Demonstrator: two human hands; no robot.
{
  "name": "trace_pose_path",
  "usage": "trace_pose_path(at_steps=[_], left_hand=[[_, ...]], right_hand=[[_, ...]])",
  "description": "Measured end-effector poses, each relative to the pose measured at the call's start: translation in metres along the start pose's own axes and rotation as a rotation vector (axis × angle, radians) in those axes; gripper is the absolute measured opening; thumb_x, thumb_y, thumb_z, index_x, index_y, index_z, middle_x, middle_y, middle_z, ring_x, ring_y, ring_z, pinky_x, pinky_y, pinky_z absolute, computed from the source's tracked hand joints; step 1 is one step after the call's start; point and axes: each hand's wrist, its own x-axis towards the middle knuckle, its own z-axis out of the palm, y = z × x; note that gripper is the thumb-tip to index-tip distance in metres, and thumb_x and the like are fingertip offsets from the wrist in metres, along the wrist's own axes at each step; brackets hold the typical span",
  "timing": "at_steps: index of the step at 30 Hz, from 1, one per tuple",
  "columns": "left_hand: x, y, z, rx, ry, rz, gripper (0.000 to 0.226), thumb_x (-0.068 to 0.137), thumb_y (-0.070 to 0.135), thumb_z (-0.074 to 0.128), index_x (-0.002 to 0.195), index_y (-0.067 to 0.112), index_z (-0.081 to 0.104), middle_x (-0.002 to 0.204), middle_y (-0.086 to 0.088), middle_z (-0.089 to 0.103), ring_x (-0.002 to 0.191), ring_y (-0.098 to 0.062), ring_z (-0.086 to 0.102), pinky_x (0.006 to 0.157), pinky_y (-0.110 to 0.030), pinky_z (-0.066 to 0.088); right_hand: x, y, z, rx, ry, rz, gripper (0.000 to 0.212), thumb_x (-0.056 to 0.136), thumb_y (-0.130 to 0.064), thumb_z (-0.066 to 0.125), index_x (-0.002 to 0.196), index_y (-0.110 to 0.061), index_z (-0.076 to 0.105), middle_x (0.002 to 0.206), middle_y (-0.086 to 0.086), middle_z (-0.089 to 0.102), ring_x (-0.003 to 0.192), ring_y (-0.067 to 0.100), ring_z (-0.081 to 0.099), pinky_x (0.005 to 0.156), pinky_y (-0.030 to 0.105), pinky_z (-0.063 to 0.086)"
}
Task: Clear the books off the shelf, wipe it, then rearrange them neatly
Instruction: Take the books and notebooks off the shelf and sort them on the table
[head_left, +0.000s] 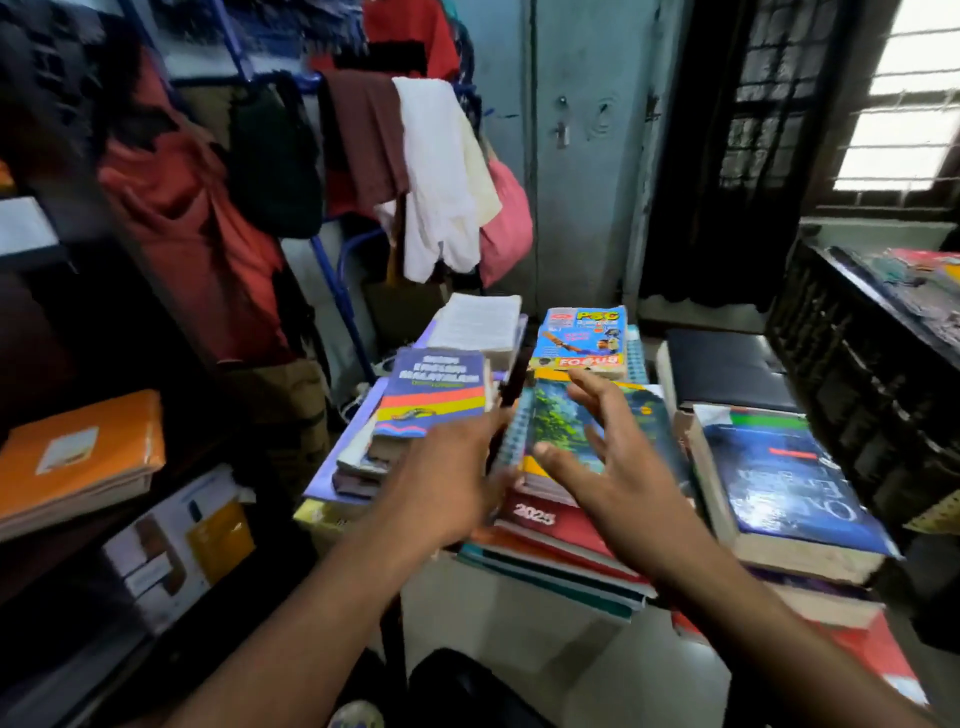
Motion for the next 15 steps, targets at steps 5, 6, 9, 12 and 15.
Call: trace_pose_path(at_steps=[5, 6, 9, 12, 15], left_hand=[[-0.065, -0.101, -0.077, 0.018, 0.567, -0.281, 0.025, 0.088, 0.045, 0.067, 0.11, 0.033, 0.071, 0.096, 0.014, 0.074, 0.085, -0.006, 0.069, 0.077, -0.028, 0.054], [-0.08, -0.13, -0.086, 0.021, 0.665, -0.344, 0.021, 0.09, 0.041, 0.067, 0.108, 0.03, 0.071, 0.097, 0.012, 0.073, 0.087, -0.009, 0.068, 0.078, -0.031, 0.054], [-0.132, -0.236, -0.12, 0.076, 0.785, -0.667, 0.042, 0.091, 0.04, 0.069, 0.129, 0.027, 0.059, 0.129, 0.0, 0.059, 0.11, -0.026, 0.063, 0.092, -0.041, 0.053], [-0.168, -0.317, -0.142, 0.051, 0.649, -0.877, 0.077, 0.088, 0.047, 0.073, 0.151, 0.022, 0.037, 0.151, -0.012, 0.041, 0.132, -0.036, 0.05, 0.104, -0.044, 0.044], [-0.174, -0.358, -0.152, -0.126, 0.578, -0.879, 0.08, 0.094, 0.051, 0.065, 0.158, 0.022, 0.026, 0.158, -0.012, 0.037, 0.14, -0.032, 0.043, 0.108, -0.037, 0.038]], right_hand=[[0.004, -0.031, 0.094, 0.163, -0.348, -0.073, 0.042, 0.091, -0.028, 0.072, 0.125, -0.032, 0.048, 0.124, -0.008, 0.061, 0.123, 0.001, 0.057, 0.1, 0.022, 0.048], [0.004, -0.03, 0.114, 0.14, -0.418, -0.061, 0.04, 0.091, -0.03, 0.073, 0.124, -0.032, 0.049, 0.122, -0.007, 0.062, 0.119, 0.001, 0.059, 0.098, 0.023, 0.05], [0.02, -0.033, 0.196, 0.041, -0.543, -0.059, 0.045, 0.088, -0.029, 0.076, 0.124, -0.031, 0.049, 0.125, -0.006, 0.057, 0.108, -0.002, 0.061, 0.093, 0.017, 0.048], [0.048, -0.044, 0.273, 0.04, -0.639, 0.053, 0.051, 0.091, -0.024, 0.074, 0.133, -0.023, 0.045, 0.13, -0.001, 0.048, 0.101, 0.001, 0.059, 0.083, 0.007, 0.045], [0.079, -0.047, 0.338, 0.014, -0.68, 0.149, 0.074, 0.076, -0.052, 0.073, 0.138, -0.025, 0.042, 0.134, 0.004, 0.051, 0.116, 0.016, 0.058, 0.105, 0.036, 0.049]])
